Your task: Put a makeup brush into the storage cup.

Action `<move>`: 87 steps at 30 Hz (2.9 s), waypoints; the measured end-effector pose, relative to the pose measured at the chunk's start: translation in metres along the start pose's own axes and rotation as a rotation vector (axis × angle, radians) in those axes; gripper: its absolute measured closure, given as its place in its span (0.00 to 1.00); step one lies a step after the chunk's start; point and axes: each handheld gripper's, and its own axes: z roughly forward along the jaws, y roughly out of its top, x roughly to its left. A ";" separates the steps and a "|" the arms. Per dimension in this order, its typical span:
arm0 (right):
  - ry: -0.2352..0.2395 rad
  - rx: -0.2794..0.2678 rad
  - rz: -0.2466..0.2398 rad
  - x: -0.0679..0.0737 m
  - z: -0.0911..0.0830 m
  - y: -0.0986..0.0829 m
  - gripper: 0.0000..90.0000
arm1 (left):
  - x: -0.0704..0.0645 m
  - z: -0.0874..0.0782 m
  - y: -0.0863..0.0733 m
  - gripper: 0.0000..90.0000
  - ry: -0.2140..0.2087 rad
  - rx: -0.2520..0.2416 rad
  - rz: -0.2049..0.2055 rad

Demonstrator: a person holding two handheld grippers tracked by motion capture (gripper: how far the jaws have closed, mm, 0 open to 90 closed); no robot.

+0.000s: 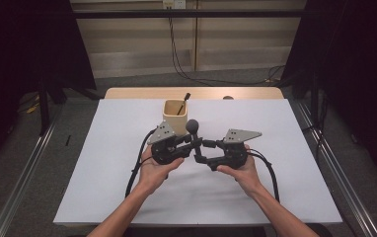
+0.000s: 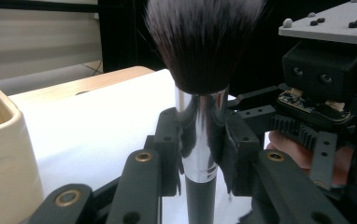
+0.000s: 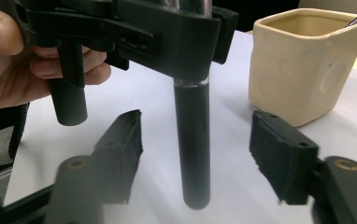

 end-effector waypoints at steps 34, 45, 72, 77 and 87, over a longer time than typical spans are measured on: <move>-0.209 -0.061 0.021 -0.006 -0.033 0.001 0.01 | 0.022 -0.033 0.007 0.79 0.084 -0.012 -0.013; -0.328 -0.123 0.034 -0.006 -0.054 -0.016 0.01 | 0.032 -0.045 0.011 0.79 0.094 -0.023 -0.037; -0.456 -0.130 0.067 0.003 -0.109 -0.050 0.02 | 0.052 -0.069 0.024 0.79 0.156 -0.005 -0.040; -0.498 -0.112 0.073 0.003 -0.118 -0.057 0.01 | 0.055 -0.072 0.026 0.79 0.161 -0.005 -0.032; -0.548 -0.131 0.072 -0.003 -0.133 -0.065 0.00 | 0.066 -0.073 0.042 0.79 0.193 0.013 -0.026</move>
